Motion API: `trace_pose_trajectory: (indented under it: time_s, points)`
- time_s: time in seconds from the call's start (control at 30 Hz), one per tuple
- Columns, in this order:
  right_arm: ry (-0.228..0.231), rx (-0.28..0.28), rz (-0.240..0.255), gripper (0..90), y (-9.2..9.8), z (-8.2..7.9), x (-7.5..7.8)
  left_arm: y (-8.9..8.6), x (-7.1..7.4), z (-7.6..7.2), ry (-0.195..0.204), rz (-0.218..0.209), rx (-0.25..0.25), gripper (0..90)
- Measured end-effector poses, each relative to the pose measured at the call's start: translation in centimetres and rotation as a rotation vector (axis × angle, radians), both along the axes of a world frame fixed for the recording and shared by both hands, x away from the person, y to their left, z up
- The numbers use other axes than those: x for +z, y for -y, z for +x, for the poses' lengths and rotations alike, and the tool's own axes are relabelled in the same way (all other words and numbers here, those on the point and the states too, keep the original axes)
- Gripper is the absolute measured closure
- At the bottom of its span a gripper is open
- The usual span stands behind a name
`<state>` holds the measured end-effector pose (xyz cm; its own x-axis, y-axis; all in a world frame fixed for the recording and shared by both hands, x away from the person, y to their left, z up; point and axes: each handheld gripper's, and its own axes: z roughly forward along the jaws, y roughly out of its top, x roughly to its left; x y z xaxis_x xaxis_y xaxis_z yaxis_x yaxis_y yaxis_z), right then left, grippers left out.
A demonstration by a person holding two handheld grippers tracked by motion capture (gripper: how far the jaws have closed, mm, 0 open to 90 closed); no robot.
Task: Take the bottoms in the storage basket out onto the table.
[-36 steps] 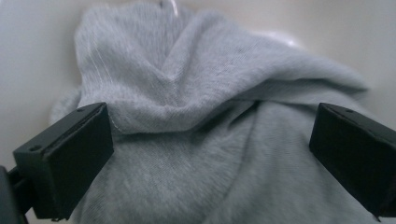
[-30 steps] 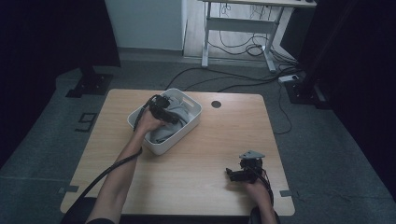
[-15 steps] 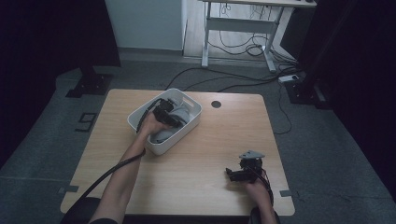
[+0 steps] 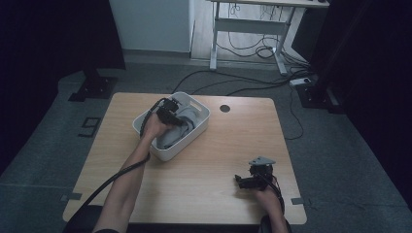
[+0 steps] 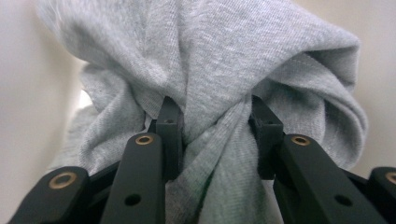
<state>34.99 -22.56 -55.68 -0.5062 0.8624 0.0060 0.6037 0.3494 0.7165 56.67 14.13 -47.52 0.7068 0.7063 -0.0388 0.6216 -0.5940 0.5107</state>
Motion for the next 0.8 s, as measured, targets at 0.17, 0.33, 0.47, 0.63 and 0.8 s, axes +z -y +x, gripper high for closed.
trace_pose_trajectory:
  time_s: [0.17, 0.33, 0.47, 0.63, 0.8]
  points:
    - [-0.001, -0.001, 0.000, 0.0, 0.0, 0.0, 0.0, -0.8, 2.5, -0.9, 0.066, -0.069, 0.000, 63.9]
    - [-0.001, -0.001, 0.000, 0.0, 0.0, 0.0, 0.0, -1.5, 4.6, -1.6, 0.107, -0.106, -0.006, 63.9]
    - [-0.001, 0.000, 0.002, 0.0, 0.0, 0.0, 0.0, -2.0, 6.1, -2.1, 0.132, -0.134, -0.011, 63.8]
    - [-0.001, 0.002, 0.000, 0.0, 0.0, 0.0, 0.0, -2.3, 7.9, -2.8, 0.163, -0.153, -0.017, 63.8]
    - [-0.002, 0.001, 0.001, 0.0, 0.0, 0.0, 0.0, -2.5, 9.5, -3.6, 0.192, -0.166, -0.023, 63.8]
